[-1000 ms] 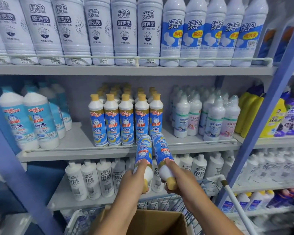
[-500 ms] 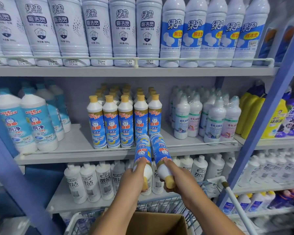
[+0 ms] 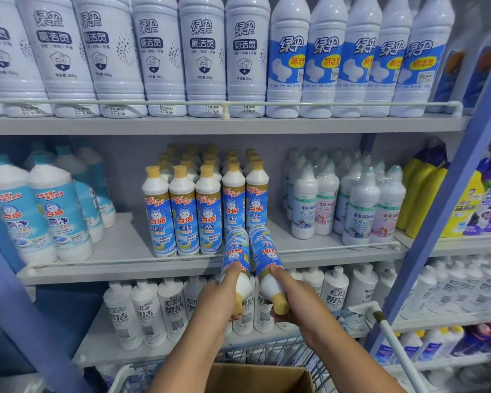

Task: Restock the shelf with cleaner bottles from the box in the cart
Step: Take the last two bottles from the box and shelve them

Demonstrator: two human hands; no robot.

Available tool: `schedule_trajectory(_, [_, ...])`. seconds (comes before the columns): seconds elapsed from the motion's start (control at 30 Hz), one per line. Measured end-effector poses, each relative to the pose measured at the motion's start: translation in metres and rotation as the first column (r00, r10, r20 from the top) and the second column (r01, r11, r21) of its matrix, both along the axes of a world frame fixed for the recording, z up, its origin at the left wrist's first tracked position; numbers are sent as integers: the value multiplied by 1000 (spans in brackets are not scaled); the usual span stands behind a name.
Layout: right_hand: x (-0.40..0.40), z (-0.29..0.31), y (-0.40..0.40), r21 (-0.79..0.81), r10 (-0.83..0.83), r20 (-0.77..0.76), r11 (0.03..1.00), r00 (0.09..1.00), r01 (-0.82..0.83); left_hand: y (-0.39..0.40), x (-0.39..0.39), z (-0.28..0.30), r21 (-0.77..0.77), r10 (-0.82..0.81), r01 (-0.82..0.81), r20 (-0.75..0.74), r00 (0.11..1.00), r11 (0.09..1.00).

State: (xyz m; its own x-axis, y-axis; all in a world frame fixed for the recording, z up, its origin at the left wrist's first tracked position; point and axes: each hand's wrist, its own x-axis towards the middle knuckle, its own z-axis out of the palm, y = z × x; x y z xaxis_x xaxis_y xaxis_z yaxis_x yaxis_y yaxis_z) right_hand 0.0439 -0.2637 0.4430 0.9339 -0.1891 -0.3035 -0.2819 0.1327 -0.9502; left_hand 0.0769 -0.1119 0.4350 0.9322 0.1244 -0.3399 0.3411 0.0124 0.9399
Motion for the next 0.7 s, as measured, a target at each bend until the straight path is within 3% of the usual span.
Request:
schedule_trajectory(0.3, [7,8,-2,8,60,-52,998,997,-60,8,4,11,-65,-90,87,-41,995,994])
schedule_trajectory(0.43, [-4,7,-3,-130,162,24,979,987,-158,14,-7,18,109,-160,157,20,987,982])
schedule_trajectory(0.53, [-8,11,0,-273,126,76,957,989,-101,18,-13,30,276,-160,121,123,979,953])
schedule_trajectory(0.7, [-4,35,2,-471,62,183,881,981,32,23,-7,56,428,-206,76,266,942,901])
